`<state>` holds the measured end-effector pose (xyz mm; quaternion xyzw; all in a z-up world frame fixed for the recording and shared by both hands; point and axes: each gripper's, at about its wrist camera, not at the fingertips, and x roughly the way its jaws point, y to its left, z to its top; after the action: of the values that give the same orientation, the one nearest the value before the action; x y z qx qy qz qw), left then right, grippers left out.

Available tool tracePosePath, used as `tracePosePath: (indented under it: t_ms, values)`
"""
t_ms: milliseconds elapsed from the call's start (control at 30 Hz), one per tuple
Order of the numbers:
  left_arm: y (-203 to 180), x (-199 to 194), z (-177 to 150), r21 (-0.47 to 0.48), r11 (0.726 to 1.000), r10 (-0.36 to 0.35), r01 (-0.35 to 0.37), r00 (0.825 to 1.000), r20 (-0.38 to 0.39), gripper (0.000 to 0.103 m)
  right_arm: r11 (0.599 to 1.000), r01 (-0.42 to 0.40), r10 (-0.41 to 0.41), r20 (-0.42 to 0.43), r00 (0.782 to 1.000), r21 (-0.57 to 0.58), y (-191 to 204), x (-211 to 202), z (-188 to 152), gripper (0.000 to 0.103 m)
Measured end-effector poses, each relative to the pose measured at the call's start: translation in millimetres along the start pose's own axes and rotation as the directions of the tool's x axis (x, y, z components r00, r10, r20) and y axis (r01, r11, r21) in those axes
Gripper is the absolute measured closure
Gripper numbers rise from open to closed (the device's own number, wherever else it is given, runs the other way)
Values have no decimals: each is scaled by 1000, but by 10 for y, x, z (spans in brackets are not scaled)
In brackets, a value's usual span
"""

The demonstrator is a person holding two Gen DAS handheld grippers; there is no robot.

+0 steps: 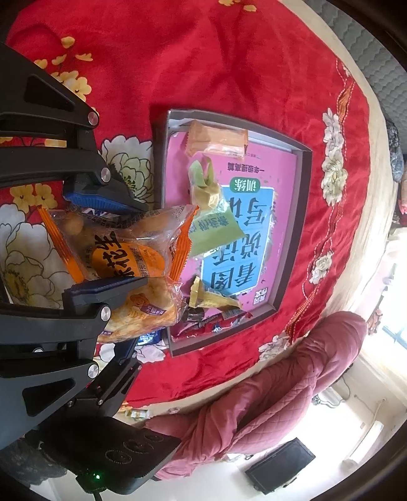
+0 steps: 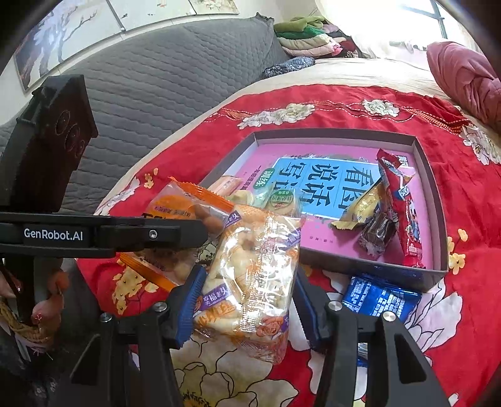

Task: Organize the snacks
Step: 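Carry the nut bag with the left tool over the tray while the right tool carries the puffed-snack bag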

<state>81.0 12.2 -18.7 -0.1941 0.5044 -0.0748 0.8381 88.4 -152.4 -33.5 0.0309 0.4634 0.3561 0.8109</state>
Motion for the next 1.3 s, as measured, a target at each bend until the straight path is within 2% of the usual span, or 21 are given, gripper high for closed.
tracePosePath:
  t_ms: [900, 1300]
  values:
    - [-239, -50, 226, 34, 999, -2, 1, 999, 44, 65, 1000, 17, -18, 73, 997, 14, -143, -177, 189, 48]
    - [-349, 4, 440, 38, 999, -4, 1, 997, 79, 65, 999, 28, -30, 106, 994, 23, -290, -212, 359, 48]
